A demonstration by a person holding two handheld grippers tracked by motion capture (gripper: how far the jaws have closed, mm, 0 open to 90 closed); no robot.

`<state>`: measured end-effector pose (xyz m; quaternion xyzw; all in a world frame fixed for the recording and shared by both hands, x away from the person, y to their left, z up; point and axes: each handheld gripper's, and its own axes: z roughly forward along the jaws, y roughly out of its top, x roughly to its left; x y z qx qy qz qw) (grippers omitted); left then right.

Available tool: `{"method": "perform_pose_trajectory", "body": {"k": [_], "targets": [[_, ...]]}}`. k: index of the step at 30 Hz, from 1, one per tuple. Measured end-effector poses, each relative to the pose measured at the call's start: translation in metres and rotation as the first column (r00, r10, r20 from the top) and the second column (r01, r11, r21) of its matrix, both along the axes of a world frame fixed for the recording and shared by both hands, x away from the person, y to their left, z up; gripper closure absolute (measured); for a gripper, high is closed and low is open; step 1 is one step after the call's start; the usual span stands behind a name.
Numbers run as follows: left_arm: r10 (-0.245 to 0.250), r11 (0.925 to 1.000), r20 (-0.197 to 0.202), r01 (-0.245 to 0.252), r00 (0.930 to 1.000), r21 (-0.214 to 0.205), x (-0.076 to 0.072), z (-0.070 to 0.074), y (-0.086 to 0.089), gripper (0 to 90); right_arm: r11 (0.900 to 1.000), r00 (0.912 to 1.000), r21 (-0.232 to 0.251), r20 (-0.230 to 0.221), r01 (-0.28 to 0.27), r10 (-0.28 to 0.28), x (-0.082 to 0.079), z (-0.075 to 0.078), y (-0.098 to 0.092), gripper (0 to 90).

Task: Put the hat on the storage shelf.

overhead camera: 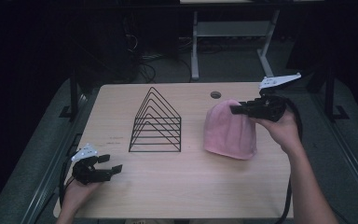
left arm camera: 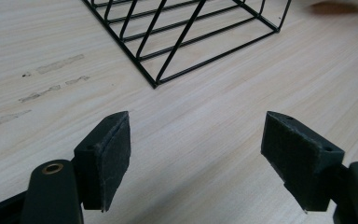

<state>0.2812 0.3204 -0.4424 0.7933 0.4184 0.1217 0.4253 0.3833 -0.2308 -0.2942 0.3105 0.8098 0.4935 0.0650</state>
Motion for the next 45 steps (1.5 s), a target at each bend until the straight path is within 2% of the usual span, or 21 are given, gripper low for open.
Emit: {"method": "perform_pose_trajectory", "body": {"k": [8,13,17,24,34,40,45], "targets": [[-0.014,0.9998,0.006,0.015,0.9999,-0.014,0.001,0.005,-0.001,23.9,0.9994,0.9985,0.010,0.044,-0.032,0.031,-0.004,0.026,0.009,76.2],[-0.033,0.9992,0.009,0.033,0.9994,-0.021,0.000,0.012,0.000,24.4,0.9985,0.9973,0.012,0.050,-0.054,0.053,-0.004,0.037,0.017,76.2],[-0.034,0.9981,0.015,0.034,0.9993,-0.050,0.002,0.019,-0.001,24.5,0.9969,0.9953,0.016,0.060,-0.077,0.076,-0.001,0.048,0.023,76.2],[-0.075,0.9961,0.021,0.076,0.9969,-0.045,0.007,0.029,-0.009,24.5,0.9944,0.9915,0.035,0.088,-0.100,0.096,0.002,0.063,0.031,76.2],[-0.168,0.9854,0.027,0.169,0.9854,-0.024,0.014,0.048,-0.020,24.5,0.9904,0.9850,0.052,0.124,-0.128,0.121,0.003,0.083,0.046,76.2],[-0.210,0.9762,0.054,0.212,0.9762,-0.043,0.022,0.068,-0.023,24.6,0.9892,0.9811,0.042,0.140,-0.141,0.134,0.003,0.095,0.058,76.2],[-0.242,0.9689,0.058,0.245,0.9684,-0.036,0.030,0.078,-0.028,25.0,0.9877,0.9774,0.043,0.157,-0.150,0.142,0.003,0.103,0.069,76.2]]}}
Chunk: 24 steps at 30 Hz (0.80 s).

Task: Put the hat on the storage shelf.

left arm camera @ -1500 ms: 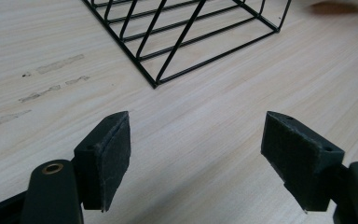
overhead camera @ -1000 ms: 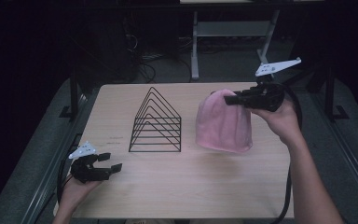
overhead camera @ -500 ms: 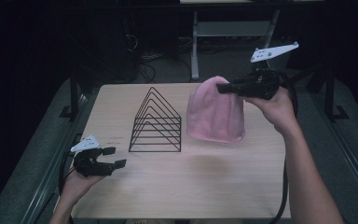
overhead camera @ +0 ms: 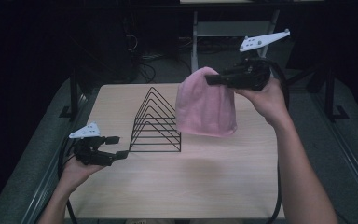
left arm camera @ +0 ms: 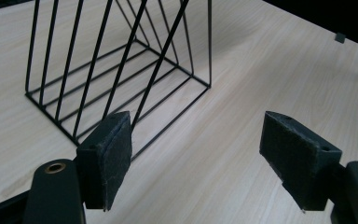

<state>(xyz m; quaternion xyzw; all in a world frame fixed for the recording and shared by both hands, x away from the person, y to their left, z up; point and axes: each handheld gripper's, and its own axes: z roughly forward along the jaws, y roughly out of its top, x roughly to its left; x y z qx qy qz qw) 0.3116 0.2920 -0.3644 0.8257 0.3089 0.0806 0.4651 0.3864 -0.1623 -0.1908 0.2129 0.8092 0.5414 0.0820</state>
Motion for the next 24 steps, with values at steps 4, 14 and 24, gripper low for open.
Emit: {"method": "perform_pose_trajectory", "body": {"k": [4,14,24], "targets": [[-0.029,0.9995,0.003,0.029,0.9996,0.012,0.005,0.008,-0.008,25.0,0.9999,0.9998,-0.006,0.008,-0.016,0.016,0.002,0.005,0.011,76.2],[-0.080,0.9968,0.022,0.080,0.9965,0.003,0.014,0.027,-0.020,24.9,0.9991,0.9989,-0.015,0.021,-0.040,0.041,0.007,0.016,0.031,76.2],[-0.118,0.9929,0.034,0.118,0.9924,0.009,0.030,0.050,-0.029,24.9,0.9968,0.9964,-0.015,0.031,-0.079,0.079,0.010,0.018,0.049,76.2]]}}
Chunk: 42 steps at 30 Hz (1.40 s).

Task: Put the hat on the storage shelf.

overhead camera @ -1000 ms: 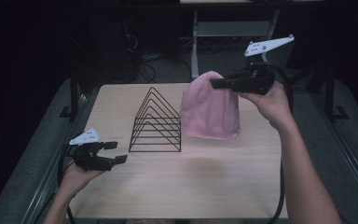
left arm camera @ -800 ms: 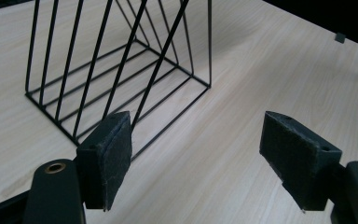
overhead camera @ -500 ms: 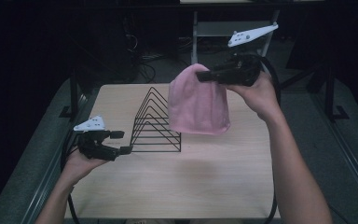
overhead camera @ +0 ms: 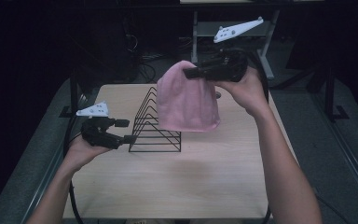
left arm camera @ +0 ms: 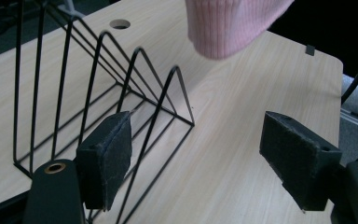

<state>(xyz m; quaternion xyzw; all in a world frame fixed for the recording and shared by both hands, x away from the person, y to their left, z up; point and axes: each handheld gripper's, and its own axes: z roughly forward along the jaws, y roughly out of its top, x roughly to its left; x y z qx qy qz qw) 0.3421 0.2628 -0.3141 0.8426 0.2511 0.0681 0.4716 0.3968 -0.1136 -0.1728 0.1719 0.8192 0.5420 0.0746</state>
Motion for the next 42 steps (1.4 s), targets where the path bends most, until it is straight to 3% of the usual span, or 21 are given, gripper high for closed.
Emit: {"method": "perform_pose_trajectory", "body": {"k": [12,15,19,22,25,27,31,34,38,42], "targets": [[-0.094,0.9951,-0.006,0.094,0.9956,-0.030,0.021,0.027,-0.018,24.8,0.9992,0.9990,0.000,0.017,-0.040,0.040,0.002,0.009,0.024,76.2],[-0.118,0.9909,-0.013,0.117,0.9929,-0.066,0.026,0.030,-0.020,24.9,0.9989,0.9985,0.003,0.027,-0.047,0.047,0.002,0.012,0.029,76.2],[-0.123,0.9892,-0.028,0.121,0.9920,-0.083,0.032,0.033,-0.021,25.2,0.9984,0.9980,0.005,0.027,-0.057,0.057,0.004,0.016,0.036,76.2],[-0.119,0.9896,-0.042,0.115,0.9920,-0.087,0.038,0.033,-0.021,30.4,0.9979,0.9975,0.008,0.030,-0.065,0.064,0.005,0.017,0.042,76.2],[-0.146,0.9864,-0.070,0.140,0.9868,-0.087,0.042,0.032,-0.020,44.4,0.9975,0.9970,0.011,0.032,-0.070,0.070,0.006,0.018,0.048,76.2],[-0.156,0.9857,-0.087,0.149,0.9840,-0.079,0.044,0.030,-0.020,49.0,0.9972,0.9967,0.010,0.033,-0.075,0.074,0.007,0.018,0.051,76.3],[-0.173,0.9832,-0.083,0.167,0.9814,-0.074,0.045,0.028,-0.017,62.9,0.9970,0.9966,0.007,0.030,-0.077,0.077,0.010,0.017,0.058,76.3],[-0.158,0.9864,-0.065,0.154,0.9854,-0.057,0.044,0.030,-0.014,66.4,0.9972,0.9970,0.009,0.024,-0.074,0.074,0.013,0.016,0.060,76.2],[-0.120,0.9921,-0.036,0.118,0.9921,-0.042,0.043,0.033,-0.008,79.0,0.9975,0.9974,0.015,0.020,-0.069,0.069,0.018,0.013,0.062,76.2],[-0.066,0.9977,-0.024,0.066,0.9975,-0.018,0.047,0.034,-0.003,80.7,0.9981,0.9981,0.015,0.018,-0.060,0.060,0.024,0.009,0.064,76.2]]}}
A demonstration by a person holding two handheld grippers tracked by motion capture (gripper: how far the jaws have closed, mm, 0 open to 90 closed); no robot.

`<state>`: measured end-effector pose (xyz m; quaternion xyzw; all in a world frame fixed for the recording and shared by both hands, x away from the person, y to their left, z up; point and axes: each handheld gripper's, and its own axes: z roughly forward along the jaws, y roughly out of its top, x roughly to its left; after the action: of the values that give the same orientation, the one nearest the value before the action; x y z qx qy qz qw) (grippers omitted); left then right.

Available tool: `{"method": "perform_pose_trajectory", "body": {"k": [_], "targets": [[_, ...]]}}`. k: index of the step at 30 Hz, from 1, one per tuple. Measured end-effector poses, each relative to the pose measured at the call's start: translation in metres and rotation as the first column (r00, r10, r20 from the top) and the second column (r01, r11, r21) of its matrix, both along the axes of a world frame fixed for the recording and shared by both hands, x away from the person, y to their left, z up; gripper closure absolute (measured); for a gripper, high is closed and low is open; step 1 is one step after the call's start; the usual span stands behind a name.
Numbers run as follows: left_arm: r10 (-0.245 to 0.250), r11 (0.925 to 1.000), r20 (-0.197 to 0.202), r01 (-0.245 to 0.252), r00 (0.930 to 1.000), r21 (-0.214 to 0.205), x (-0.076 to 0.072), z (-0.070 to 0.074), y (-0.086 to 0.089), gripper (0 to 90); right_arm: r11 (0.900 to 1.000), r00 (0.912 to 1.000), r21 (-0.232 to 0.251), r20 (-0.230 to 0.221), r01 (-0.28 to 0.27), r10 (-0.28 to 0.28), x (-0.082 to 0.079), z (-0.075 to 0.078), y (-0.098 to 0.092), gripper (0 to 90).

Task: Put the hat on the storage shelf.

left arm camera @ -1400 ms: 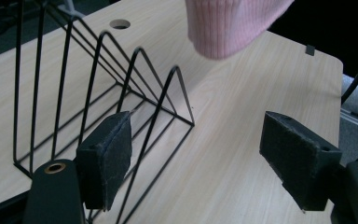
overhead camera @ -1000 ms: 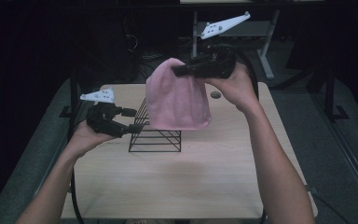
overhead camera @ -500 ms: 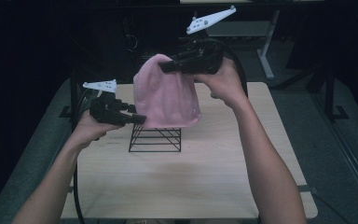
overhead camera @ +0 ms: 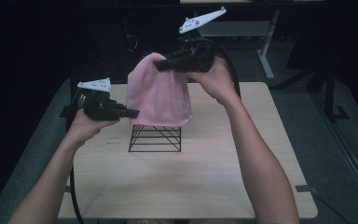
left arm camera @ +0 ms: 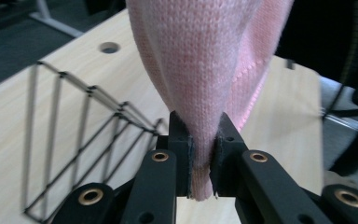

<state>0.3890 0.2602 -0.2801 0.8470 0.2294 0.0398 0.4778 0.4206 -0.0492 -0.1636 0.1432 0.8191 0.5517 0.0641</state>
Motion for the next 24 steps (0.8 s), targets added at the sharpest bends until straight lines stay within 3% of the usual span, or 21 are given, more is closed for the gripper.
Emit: {"method": "perform_pose_trajectory", "body": {"k": [3,11,18,24], "targets": [[0.034,0.9993,0.005,-0.034,0.9994,0.014,0.004,0.000,0.003,80.7,0.9999,0.9999,-0.010,-0.001,0.012,-0.012,0.005,-0.003,0.001,76.2],[0.064,0.9975,-0.006,-0.064,0.9979,0.030,0.017,-0.006,0.007,80.7,0.9993,0.9995,-0.024,-0.011,0.029,-0.029,0.018,-0.011,0.003,76.2],[0.077,0.9961,-0.012,-0.077,0.9969,0.043,0.026,-0.011,0.006,80.6,0.9982,0.9992,-0.046,-0.013,0.038,-0.038,0.027,-0.016,0.003,76.0],[0.072,0.9959,-0.003,-0.071,0.9974,0.056,0.023,-0.012,0.007,80.5,0.9992,0.9996,-0.032,-0.015,0.023,-0.024,0.025,-0.019,0.003,76.0]]}}
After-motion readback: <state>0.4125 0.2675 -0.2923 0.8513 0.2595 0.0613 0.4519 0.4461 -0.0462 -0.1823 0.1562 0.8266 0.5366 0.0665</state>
